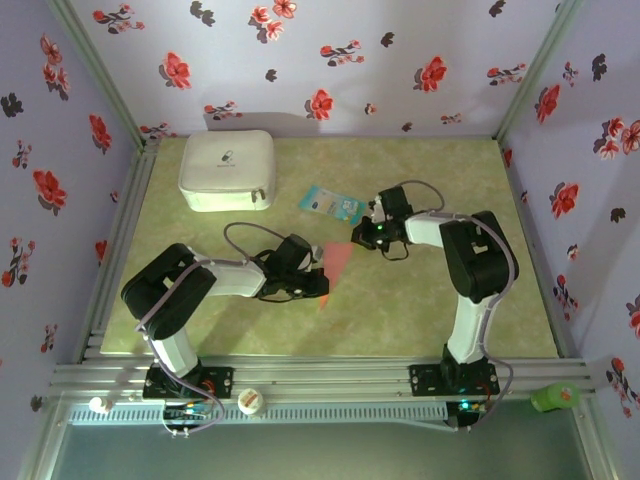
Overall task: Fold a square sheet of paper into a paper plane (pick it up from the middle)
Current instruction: Fold the wing for the fifth time at the center of the table.
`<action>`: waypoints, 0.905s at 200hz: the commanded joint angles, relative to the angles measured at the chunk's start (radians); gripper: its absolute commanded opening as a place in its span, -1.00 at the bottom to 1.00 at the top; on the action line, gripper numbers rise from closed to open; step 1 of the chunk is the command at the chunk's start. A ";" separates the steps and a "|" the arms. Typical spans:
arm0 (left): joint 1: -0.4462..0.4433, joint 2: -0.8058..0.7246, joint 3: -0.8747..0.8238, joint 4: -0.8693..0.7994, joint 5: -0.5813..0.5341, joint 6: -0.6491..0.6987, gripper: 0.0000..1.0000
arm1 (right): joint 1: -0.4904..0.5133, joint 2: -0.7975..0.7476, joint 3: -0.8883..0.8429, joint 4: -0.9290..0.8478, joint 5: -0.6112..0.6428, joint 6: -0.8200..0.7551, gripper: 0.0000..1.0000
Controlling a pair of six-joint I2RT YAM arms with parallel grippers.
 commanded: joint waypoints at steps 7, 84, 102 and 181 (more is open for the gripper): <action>-0.018 0.038 -0.027 -0.164 -0.032 0.006 -1.00 | -0.039 0.003 -0.008 0.062 0.013 0.022 -0.87; -0.018 0.025 -0.029 -0.155 -0.027 0.003 -1.00 | 0.083 -0.146 -0.074 0.047 -0.056 0.065 -0.86; -0.019 0.022 -0.034 -0.149 -0.029 0.001 -1.00 | 0.121 -0.149 -0.112 0.082 -0.062 0.086 -0.91; -0.019 0.029 -0.038 -0.131 -0.029 -0.008 -1.00 | 0.172 -0.105 -0.158 0.135 -0.073 0.123 -0.91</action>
